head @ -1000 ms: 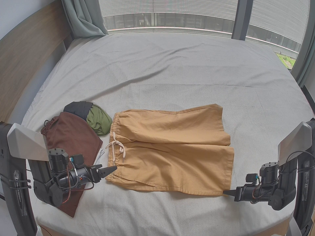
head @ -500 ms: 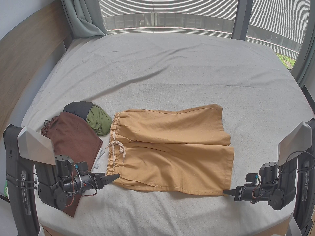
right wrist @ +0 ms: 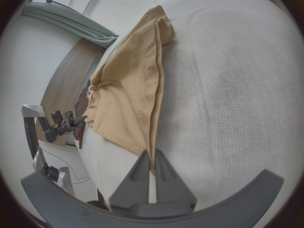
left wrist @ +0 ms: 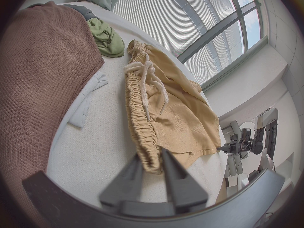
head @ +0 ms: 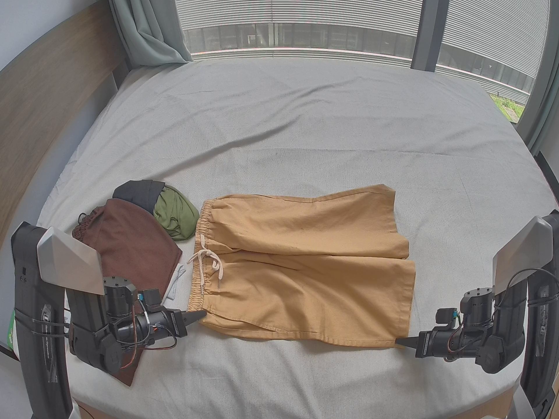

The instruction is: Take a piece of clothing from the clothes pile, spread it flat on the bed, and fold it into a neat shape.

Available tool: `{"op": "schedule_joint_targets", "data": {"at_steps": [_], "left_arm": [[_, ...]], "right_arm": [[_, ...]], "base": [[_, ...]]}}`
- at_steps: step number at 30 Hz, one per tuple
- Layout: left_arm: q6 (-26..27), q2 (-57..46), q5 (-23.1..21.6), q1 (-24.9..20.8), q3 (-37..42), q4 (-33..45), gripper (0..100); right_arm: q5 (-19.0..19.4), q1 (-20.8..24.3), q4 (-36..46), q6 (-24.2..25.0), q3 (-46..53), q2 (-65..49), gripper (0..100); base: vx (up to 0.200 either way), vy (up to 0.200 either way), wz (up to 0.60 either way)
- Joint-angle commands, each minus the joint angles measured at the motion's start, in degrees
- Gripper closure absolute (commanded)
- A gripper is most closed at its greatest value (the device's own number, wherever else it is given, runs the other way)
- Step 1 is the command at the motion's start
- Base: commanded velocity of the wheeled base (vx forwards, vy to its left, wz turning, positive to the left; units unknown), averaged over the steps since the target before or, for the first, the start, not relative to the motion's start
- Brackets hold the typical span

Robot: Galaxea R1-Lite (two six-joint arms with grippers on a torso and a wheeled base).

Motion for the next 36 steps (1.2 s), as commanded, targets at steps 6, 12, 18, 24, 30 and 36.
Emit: {"op": "schedule_joint_targets", "data": {"at_steps": [6,12,18,24,30,36], "left_arm": [[0.36,-0.54,-0.54,0.87,1.78,-0.10,100],[2.65,-2.21,-4.49,3.33,6.08,-0.10,100],[5.55,-2.56,-6.69,5.35,8.37,-0.01,100],[7.48,-1.94,-7.04,5.79,8.81,-0.01,100],[7.48,-1.94,-7.04,5.79,8.72,-0.01,100],[7.48,-1.86,-7.04,5.70,8.81,-0.01,100]], "right_arm": [[0.27,-0.15,0.02,-0.16,1.97,-0.48,100],[1.24,-1.20,0.02,-5.88,5.57,0.04,100],[3.00,-2.96,0.19,-10.27,6.89,0.31,100],[3.00,-3.05,0.10,-10.53,6.89,2.33,100],[3.00,-3.05,0.19,-10.45,6.89,2.33,100],[3.00,-2.69,0.19,-10.36,6.89,2.33,100]], "base": [[0.000,0.000,0.00],[0.000,0.000,0.00],[0.000,0.000,0.00],[0.000,0.000,0.00],[0.000,0.000,0.00],[0.000,0.000,0.00]]}}
